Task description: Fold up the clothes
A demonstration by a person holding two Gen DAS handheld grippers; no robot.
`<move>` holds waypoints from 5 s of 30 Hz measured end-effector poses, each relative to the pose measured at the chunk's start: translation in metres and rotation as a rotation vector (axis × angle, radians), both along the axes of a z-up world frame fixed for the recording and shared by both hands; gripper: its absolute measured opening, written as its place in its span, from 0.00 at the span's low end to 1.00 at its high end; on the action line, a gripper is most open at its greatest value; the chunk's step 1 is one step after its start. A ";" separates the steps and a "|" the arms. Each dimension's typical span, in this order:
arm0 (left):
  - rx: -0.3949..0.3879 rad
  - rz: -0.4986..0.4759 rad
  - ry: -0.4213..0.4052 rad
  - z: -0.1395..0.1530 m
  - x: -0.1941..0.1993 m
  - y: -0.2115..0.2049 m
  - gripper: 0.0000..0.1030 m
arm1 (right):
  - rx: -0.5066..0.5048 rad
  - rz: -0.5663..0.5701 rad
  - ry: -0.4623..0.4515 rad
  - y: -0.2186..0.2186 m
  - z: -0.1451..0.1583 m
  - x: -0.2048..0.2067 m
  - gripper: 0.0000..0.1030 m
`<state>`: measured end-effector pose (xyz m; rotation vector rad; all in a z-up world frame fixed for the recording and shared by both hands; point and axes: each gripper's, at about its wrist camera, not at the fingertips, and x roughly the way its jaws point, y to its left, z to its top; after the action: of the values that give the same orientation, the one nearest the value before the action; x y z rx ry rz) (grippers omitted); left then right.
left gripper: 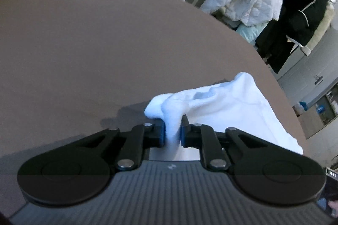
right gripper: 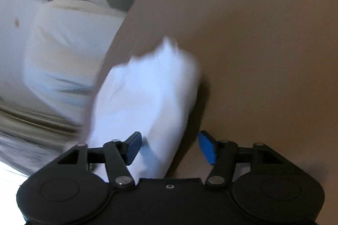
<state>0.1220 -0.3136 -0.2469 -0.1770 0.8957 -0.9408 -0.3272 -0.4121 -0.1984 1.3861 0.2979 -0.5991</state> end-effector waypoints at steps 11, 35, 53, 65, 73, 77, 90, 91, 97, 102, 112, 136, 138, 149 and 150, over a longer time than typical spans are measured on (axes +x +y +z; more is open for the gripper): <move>-0.046 -0.008 -0.264 0.062 -0.052 0.018 0.09 | -0.453 0.050 0.348 0.013 0.037 0.101 0.28; 0.092 0.583 -0.630 0.199 -0.074 0.278 0.09 | -1.463 0.731 0.090 0.244 0.248 0.365 0.20; 0.128 0.879 -0.771 0.257 0.043 0.366 0.09 | -1.395 0.906 -0.156 0.311 0.335 0.576 0.20; 0.067 0.950 -0.265 0.130 0.157 0.437 0.12 | -1.128 0.742 -0.022 0.325 0.147 0.689 0.43; 0.017 0.941 -0.254 0.137 0.165 0.445 0.09 | -0.531 0.848 -0.015 0.262 0.119 0.665 0.82; 0.127 0.891 -0.464 0.175 0.144 0.414 0.08 | -0.397 0.903 -0.145 0.262 0.102 0.654 0.28; 0.156 1.023 -0.189 0.150 0.150 0.461 0.42 | -0.531 0.934 -0.137 0.293 0.103 0.661 0.38; 0.156 1.060 -0.220 0.157 0.141 0.463 0.42 | -0.609 0.900 -0.117 0.299 0.111 0.654 0.43; 0.120 0.916 -0.513 0.207 0.117 0.427 0.38 | -1.055 0.877 -0.211 0.336 0.162 0.631 0.51; 0.135 0.727 -0.305 0.191 0.172 0.396 0.38 | -1.284 1.070 -0.180 0.380 0.158 0.660 0.44; 0.180 0.657 -0.270 0.182 0.177 0.384 0.50 | -1.007 0.943 -0.113 0.329 0.136 0.673 0.42; 0.281 0.637 -0.252 0.220 -0.012 0.340 0.84 | -1.011 0.919 0.036 0.313 0.161 0.432 0.73; 0.309 0.641 -0.266 0.221 -0.023 0.337 0.84 | -1.016 0.900 0.052 0.310 0.164 0.422 0.73; 0.397 0.660 -0.230 0.223 -0.062 0.343 0.92 | -1.084 0.916 0.121 0.326 0.185 0.368 0.81; 0.400 0.651 -0.228 0.223 -0.064 0.342 0.92 | -1.093 0.921 0.135 0.329 0.185 0.366 0.83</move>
<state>0.0581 0.0283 -0.0236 -0.0096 0.7265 -0.1636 0.0385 -0.0828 -0.0134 0.0785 0.5567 -0.0144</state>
